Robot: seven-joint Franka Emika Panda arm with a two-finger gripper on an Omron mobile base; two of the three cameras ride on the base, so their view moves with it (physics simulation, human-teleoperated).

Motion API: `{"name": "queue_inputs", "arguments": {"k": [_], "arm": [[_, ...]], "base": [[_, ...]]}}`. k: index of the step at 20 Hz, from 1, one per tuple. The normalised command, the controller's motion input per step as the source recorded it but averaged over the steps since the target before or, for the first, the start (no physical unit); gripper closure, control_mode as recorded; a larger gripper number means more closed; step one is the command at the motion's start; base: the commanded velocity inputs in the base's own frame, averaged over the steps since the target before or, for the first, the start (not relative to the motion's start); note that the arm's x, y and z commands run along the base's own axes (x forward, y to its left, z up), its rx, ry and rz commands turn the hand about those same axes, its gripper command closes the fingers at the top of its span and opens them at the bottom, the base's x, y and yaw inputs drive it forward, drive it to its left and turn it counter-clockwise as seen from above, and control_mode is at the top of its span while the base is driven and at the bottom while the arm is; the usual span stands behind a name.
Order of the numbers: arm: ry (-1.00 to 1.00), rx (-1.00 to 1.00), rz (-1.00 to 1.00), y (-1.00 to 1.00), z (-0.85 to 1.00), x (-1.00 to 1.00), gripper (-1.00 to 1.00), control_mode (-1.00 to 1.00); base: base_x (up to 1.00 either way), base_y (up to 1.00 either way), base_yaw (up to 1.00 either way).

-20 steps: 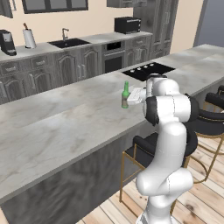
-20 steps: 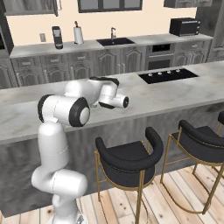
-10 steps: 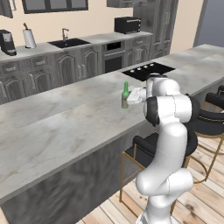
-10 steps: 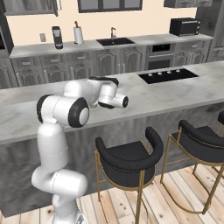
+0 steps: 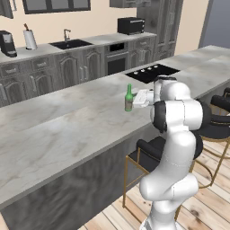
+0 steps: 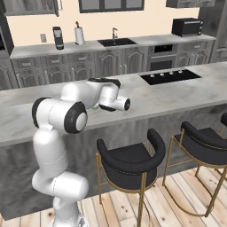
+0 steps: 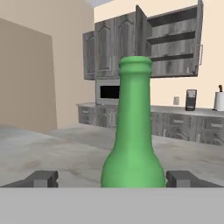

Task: Get the candle and the beer from the cabinet and move them to the dining counter.

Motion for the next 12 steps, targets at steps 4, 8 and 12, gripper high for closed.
{"name": "queue_inputs", "arguments": {"k": [4,8,12], "arm": [[0.0,0.0,0.01,0.03,0.42,-0.31,-1.0,-1.0],[-0.01,0.0,0.0,0.0,0.4,-0.4,-1.0,-1.0],[-0.01,0.0,0.0,0.0,0.37,-0.52,-1.0,-1.0]], "base": [[0.0,0.0,0.0],[0.0,0.0,0.0],[0.0,0.0,0.0]]}}
